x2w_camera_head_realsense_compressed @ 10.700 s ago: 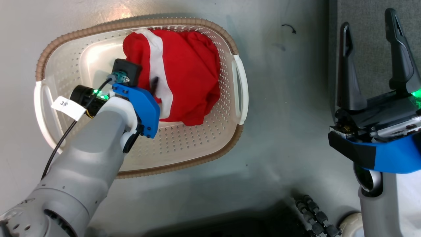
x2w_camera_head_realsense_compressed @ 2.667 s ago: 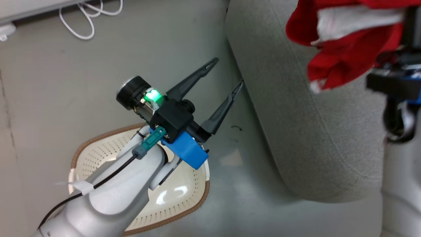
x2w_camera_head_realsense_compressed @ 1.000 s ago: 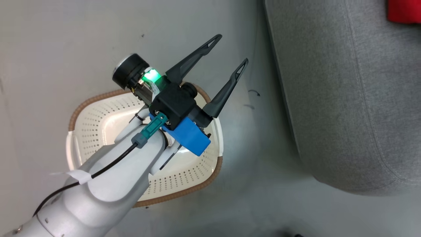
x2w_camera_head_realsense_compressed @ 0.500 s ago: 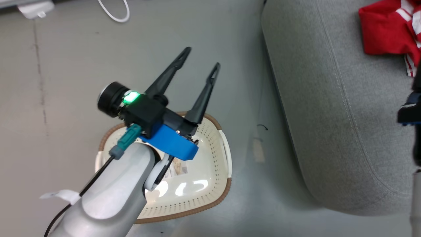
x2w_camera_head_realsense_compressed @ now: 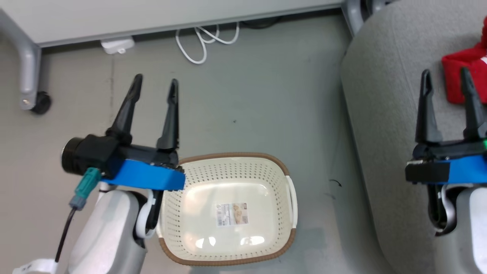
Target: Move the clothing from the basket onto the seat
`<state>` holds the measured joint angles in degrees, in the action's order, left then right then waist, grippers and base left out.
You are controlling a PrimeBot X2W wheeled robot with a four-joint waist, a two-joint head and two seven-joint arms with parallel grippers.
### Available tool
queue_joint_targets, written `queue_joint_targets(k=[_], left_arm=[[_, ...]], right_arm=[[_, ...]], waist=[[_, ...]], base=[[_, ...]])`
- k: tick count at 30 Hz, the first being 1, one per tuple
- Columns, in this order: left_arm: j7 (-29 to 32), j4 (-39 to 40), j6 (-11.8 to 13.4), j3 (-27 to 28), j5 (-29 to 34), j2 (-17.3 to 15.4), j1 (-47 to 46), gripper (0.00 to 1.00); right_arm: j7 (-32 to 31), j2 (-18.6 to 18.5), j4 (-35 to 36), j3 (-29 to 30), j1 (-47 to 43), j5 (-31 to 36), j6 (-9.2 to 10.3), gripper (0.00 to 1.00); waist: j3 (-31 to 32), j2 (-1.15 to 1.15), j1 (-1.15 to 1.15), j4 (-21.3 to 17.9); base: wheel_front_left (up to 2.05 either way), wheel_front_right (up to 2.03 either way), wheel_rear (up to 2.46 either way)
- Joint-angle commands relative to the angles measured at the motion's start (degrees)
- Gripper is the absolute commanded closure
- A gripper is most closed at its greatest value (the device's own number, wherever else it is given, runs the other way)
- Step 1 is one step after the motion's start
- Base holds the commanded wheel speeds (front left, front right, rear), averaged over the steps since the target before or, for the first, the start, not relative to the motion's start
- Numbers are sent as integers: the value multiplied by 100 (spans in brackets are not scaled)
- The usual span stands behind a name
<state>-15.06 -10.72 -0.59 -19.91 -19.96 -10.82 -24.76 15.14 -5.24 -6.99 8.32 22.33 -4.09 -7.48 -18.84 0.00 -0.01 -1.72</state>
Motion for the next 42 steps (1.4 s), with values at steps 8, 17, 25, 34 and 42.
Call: queue_joint_targets(k=[8, 17, 25, 34, 42], left_arm=[[-15, -47, -298, 980, 337, 360, 682, 0], [-15, -150, -543, 1509, 623, 559, 1164, 0], [-15, -237, -640, 1634, 753, 688, 1393, 0], [-15, -283, -674, 1730, 887, 741, 1466, 0], [46, -435, -652, 1729, 777, 774, 1563, 100]], right_arm=[[-1, 199, 171, -67, -686, 46, -2, 0], [-2, 236, 162, -179, -1082, 9, -3, 0], [-2, 238, 86, -253, -1393, -158, -3, 0], [-2, 238, 30, -308, -1520, -248, -3, 0], [-38, 245, -171, -313, -1471, -348, 0, 100]], waist=[[528, 0, 1, 379], [843, 0, 1, 393], [1030, 0, 1, 440], [1088, 0, 1, 468], [1099, 0, 1, 474]], base=[[0, 0, 0], [0, 0, 0], [0, 0, 0], [0, 0, 0], [0, 0, 0]])
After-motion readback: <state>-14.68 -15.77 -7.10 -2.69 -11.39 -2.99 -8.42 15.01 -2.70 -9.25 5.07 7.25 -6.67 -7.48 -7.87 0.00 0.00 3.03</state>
